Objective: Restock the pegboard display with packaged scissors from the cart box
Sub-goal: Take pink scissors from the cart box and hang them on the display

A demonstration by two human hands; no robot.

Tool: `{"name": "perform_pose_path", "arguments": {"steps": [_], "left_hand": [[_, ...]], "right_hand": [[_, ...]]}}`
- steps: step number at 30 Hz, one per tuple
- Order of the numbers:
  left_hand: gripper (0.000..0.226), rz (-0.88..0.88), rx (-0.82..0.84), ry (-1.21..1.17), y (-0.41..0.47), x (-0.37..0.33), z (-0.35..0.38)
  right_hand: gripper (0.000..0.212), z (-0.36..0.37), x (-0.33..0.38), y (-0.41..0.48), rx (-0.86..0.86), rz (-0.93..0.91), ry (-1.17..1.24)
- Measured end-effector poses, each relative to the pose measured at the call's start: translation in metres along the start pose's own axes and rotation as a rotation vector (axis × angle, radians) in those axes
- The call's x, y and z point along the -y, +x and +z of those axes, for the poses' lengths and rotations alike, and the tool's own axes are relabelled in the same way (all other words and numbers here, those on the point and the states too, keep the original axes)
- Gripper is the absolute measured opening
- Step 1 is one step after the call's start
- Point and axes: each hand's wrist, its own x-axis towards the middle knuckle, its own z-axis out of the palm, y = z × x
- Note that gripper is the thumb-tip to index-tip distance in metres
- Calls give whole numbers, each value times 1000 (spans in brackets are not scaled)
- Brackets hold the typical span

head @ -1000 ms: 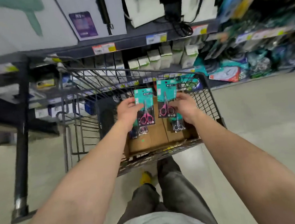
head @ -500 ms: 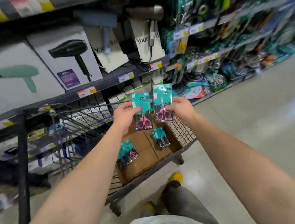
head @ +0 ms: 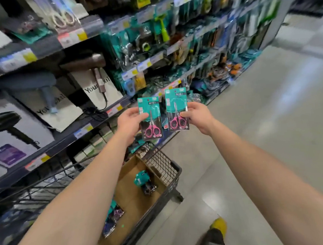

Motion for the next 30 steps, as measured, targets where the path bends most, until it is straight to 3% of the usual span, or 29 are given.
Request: {"name": "perform_pose_path", "arguments": {"steps": [4,14,19,23,30], "left_hand": [[38,-9,38,-11,29,-22,81],[35,44,38,-14,92,-83,263],[36,79,63,5,129,-108,317],[40,84,71,-7,166,-123,351],[33,65,61,-27,269,-151,411]], "right_hand": [[37,-79,11,38,-30,-3,-1],[26,-251,61,120,-41,-43,8],[34,-312,82,159,-40,-57,-16],[25,-345,92,201,-38,-63,8],[29,-387,122,319,-30,-84,-32]]}}
